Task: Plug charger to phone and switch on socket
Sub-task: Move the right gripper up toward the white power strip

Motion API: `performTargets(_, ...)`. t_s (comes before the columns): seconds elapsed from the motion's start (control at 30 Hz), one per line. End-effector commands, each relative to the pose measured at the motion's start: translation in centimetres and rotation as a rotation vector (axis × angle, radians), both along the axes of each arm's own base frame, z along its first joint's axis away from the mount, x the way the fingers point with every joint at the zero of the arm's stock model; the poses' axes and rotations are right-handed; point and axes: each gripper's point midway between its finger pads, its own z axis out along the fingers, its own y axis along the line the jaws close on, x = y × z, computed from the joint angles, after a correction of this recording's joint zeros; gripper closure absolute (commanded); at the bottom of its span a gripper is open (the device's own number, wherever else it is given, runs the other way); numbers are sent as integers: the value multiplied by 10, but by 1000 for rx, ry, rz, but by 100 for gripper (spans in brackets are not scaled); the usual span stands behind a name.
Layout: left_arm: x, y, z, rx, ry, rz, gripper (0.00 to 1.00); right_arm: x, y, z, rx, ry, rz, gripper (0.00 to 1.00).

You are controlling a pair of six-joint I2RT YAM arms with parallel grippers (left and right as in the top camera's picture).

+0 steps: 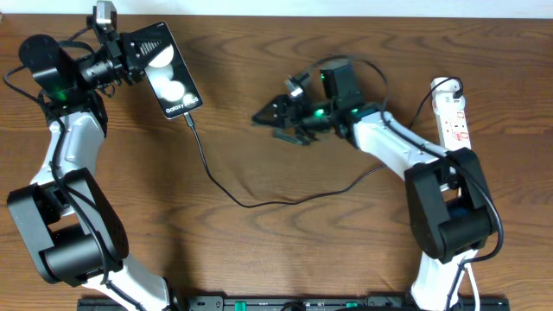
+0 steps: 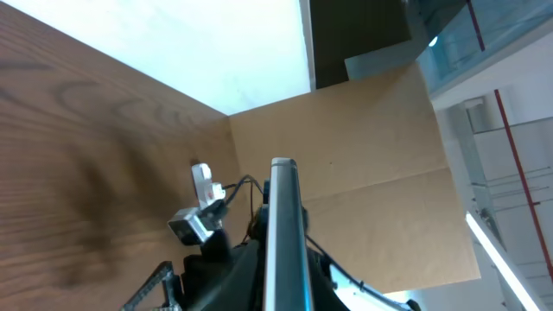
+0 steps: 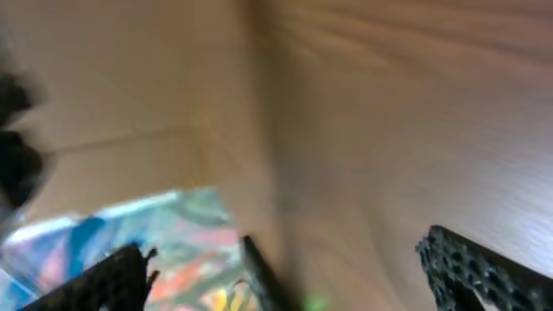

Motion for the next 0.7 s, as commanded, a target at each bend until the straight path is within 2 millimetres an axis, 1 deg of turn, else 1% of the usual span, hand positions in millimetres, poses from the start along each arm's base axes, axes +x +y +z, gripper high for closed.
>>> performTargets(0.0, -6, -5, 16, 35, -79, -22, 93, 28, -20, -1, -189, -217, 6, 4)
performTargets(0.07, -7, -9, 14, 46, -102, -29, 92, 33, -31, 2, -282, -234, -7, 4)
performTargets(0.17, -7, -16, 6, 51, -100, -44, 93, 42, -41, 20, -383, -277, -39, 4)
performTargets(0.23, -6, -21, -6, 53, -85, -50, 93, 48, -45, 33, -420, -305, -59, 3)
performTargets(0.3, -4, -26, -20, 50, -51, -52, 93, 52, -49, 49, -444, -331, -80, 2)
performTargets(0.43, 0, -35, -58, 49, 39, -48, 92, 55, -57, 80, -480, -373, -117, 2)
performTargets(0.57, 4, -42, -86, 55, 92, -48, 92, 55, -70, 101, -541, -404, -158, 1)
performTargets(0.67, 11, -43, -108, 63, 125, -30, 93, 52, -81, 109, -594, -412, -185, 1)
